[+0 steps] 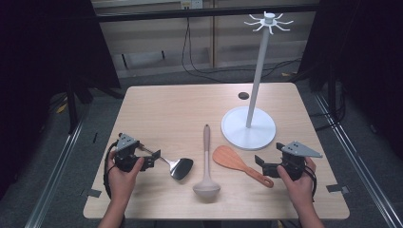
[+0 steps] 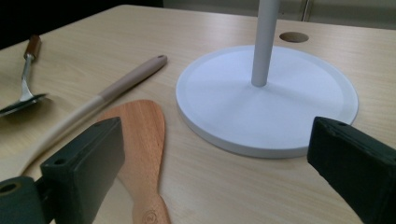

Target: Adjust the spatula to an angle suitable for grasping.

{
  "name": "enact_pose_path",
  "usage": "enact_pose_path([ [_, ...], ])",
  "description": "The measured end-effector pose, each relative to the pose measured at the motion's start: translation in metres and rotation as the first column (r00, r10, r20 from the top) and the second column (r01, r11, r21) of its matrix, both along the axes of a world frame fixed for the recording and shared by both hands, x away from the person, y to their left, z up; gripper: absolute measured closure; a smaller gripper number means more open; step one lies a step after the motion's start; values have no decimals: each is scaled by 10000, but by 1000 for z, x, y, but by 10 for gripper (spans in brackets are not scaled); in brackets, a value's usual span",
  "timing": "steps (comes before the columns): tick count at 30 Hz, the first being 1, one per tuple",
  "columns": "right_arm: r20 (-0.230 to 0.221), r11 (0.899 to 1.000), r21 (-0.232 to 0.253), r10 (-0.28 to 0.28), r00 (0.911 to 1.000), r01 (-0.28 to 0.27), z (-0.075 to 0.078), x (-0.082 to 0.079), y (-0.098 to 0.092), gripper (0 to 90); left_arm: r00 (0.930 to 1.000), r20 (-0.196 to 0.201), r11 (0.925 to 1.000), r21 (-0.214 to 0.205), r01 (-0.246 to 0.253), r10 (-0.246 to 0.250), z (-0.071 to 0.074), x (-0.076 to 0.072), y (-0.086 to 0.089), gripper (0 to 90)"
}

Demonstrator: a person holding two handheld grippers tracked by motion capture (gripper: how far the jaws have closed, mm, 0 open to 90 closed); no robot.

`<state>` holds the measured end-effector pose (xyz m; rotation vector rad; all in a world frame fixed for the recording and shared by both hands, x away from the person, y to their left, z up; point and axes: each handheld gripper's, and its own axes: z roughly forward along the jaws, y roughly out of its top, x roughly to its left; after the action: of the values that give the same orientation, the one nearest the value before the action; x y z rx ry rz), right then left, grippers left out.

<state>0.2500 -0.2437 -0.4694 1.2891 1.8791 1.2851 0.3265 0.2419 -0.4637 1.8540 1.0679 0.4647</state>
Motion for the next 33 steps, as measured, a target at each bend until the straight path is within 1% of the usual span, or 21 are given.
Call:
enact_pose_path([
  [2,49,9999,133,-4,10000,4,2,0,0,46,10000,-29,10000,9,53,-53,-1,0,-1,34],
  [7,-19,9999,123,-99,9999,99,2,0,-1,46,9998,-151,9999,-54,106,-107,-3,2,-1,35],
  [9,-62,9999,125,-94,9999,95,2,-1,-3,46,9997,-194,9999,2,140,-140,-3,2,-1,35],
  [10,-140,9999,41,-112,9998,113,1,-2,-4,46,9996,-229,9998,-16,175,-176,-3,3,-1,36],
  [13,-185,9998,106,-168,9997,170,1,-2,-6,46,9996,-203,9998,-28,217,-217,-2,4,0,37],
  [15,-199,9998,126,-181,9996,183,1,-3,-7,47,9995,-313,9997,-259,-34,25,-1,5,4,36],
  [16,-199,9998,122,-178,9996,180,1,-3,-7,47,9993,-380,9997,-237,-69,60,0,6,6,34],
  [18,-191,9997,96,-214,9996,216,1,-4,-7,48,9965,-756,9989,-261,-387,366,-3,9,5,37],
  [20,-224,9997,104,-200,9995,202,1,-4,-7,49,9967,-744,9990,-288,-351,328,-5,9,5,59],
  [21,-227,9998,140,-167,9996,170,1,-4,-7,49,9968,-749,9994,-149,-302,290,-5,8,6,90],
  [22,-252,9998,113,-143,9996,145,0,-3,-6,49,9977,-613,9996,8,-298,298,-4,6,7,192],
  [23,-239,9998,94,-149,9996,151,0,-3,-6,49,9977,-613,9996,8,-298,298,-4,6,7,248],
  [24,-239,9998,94,-149,9996,151,0,-3,-6,49,9978,-562,9994,64,-349,352,-2,5,7,248],
  [25,-228,9999,70,-121,9997,122,0,-3,-6,49,9975,-490,9985,241,-494,505,0,3,8,312],
  [27,-218,9999,54,-108,9997,110,0,-4,-6,49,9979,-480,9981,455,-422,444,1,2,10,482],
  [28,-231,9999,63,-100,9997,101,0,-4,-6,50,9962,-703,9964,710,-472,522,0,2,11,562],
  [29,-260,9998,78,-158,9995,161,0,-4,-6,50,9938,-914,9929,1060,-540,638,0,1,12,699],
  [30,-245,9997,131,-182,9995,185,0,-4,-7,51,9913,-1084,9910,1187,-613,743,-1,2,13,789],
  [31,-249,9997,153,-186,9995,190,0,-4,-7,52,9863,-1347,9903,1130,-805,956,-3,3,13,844],
  [32,-240,9997,111,-192,9995,195,0,-5,-8,51,9784,-1657,9854,1371,-1012,1236,-7,6,17,900],
  [33,-244,9997,143,-200,9995,203,0,-5,-8,51,9748,-1668,9820,1417,-1248,1479,-10,8,18,900],
])
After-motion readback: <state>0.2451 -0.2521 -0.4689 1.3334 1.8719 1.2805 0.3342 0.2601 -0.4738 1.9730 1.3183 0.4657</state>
